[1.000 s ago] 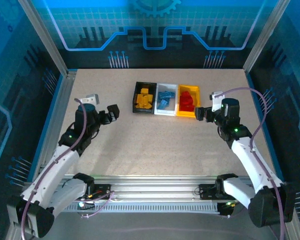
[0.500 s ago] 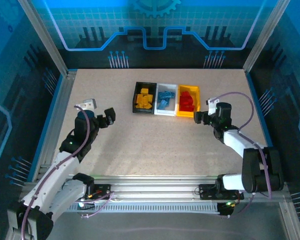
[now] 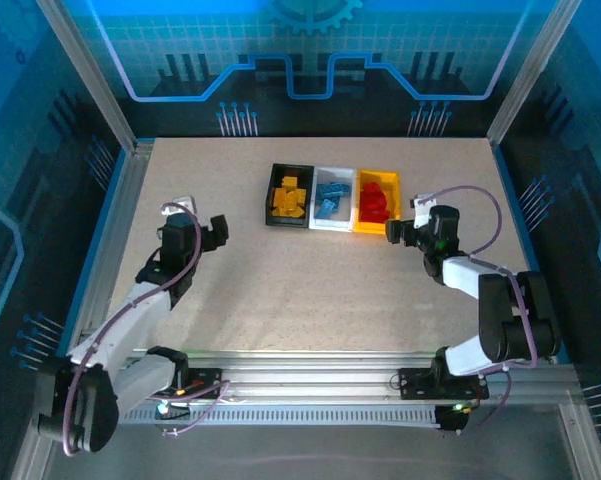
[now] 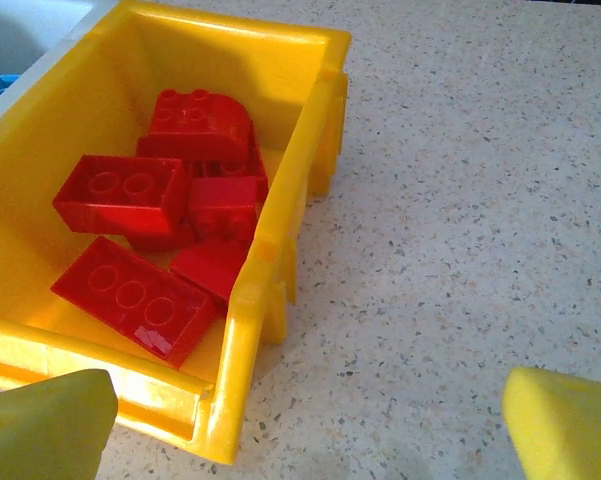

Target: Sort the legos into containers by color

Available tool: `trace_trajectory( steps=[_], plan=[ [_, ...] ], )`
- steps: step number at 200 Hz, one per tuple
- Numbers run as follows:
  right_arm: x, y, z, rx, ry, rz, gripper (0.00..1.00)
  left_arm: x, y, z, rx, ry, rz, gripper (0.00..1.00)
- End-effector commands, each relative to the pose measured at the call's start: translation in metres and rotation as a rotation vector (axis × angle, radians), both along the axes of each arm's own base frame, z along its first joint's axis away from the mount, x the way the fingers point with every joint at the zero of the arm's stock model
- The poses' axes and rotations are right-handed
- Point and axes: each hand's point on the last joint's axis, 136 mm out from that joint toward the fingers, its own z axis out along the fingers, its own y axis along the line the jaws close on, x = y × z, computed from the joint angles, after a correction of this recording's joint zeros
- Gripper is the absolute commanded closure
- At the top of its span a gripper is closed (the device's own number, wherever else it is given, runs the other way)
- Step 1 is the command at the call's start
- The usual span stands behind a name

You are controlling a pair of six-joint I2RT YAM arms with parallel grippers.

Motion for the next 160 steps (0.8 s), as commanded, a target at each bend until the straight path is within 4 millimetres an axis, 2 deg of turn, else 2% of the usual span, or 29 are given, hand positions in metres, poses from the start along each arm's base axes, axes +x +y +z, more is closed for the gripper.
trace_trajectory(
  steps=[1, 62, 116, 160],
  plan=[
    [0.004, 0.002, 0.007, -0.013, -0.063, 0.016, 0.0, 0.013, 0.021, 0.002, 0.045, -0.049, 0.065, 0.01],
    [0.002, 0.006, 0.005, -0.022, -0.074, 0.037, 0.0, 0.029, 0.049, -0.031, 0.065, -0.022, 0.096, 0.01],
    [0.002, 0.007, 0.005, -0.017, -0.074, 0.041, 0.0, 0.04, 0.048, -0.058, 0.085, -0.005, 0.057, 0.01],
    [0.002, 0.007, 0.005, -0.016, -0.074, 0.043, 0.0, 0.052, 0.041, -0.057, 0.086, -0.059, 0.015, 0.01]
  ],
)
